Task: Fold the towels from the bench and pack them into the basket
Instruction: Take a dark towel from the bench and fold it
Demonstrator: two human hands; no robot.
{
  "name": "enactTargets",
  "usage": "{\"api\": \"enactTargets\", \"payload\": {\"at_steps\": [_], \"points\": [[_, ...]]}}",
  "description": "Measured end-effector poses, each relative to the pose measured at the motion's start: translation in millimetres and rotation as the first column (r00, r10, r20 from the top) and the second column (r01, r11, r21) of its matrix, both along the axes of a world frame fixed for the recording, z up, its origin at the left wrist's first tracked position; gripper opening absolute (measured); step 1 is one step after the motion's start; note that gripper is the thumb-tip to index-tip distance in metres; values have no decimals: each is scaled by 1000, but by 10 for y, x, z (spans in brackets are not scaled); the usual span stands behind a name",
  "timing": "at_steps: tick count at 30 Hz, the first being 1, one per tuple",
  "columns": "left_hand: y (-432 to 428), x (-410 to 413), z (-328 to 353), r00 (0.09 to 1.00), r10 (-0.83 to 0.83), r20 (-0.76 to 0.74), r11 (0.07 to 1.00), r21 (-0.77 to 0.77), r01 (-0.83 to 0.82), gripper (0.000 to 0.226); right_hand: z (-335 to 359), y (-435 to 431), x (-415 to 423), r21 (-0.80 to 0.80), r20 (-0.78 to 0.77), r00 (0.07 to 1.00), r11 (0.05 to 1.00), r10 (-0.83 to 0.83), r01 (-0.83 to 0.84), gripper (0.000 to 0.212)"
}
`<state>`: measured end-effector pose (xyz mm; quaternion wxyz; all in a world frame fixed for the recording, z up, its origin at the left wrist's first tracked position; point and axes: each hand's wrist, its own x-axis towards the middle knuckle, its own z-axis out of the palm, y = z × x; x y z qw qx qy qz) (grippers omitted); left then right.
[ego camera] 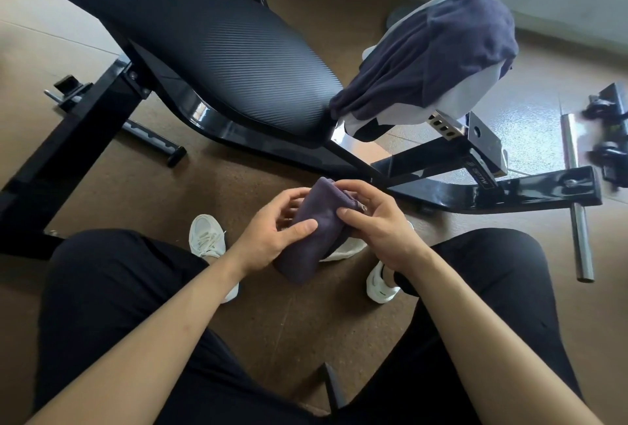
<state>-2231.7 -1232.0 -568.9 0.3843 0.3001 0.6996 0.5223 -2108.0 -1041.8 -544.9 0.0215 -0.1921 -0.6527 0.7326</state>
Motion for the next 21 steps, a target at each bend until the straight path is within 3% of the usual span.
{"api": "enactTargets", "payload": {"at_steps": [7, 10, 14, 18, 21], "points": [[-12, 13, -45, 1000, -29, -9, 992, -123, 28, 71, -129, -60, -48, 3, 23, 994, 994, -110, 110, 56], [-32, -18, -67, 994, -57, -96, 987, -156, 41, 70, -135, 10, -11, 232, 53, 997, 972, -55, 41, 57], [-54, -116, -54, 965, -137, -224, 967, -243, 81, 67, -79, 162, -37, 484, 140, 983, 858, 115, -170, 46], [-108, -157, -63, 978, -121, -168, 949, -309, 64, 68, -162, 227, 4, 429, 162, 986, 899, 23, -92, 40], [-162, -106, -221, 994, -70, -83, 935, -352, 36, 54, -316, 145, 58, 288, 240, 964, 957, -114, 41, 37]]}}
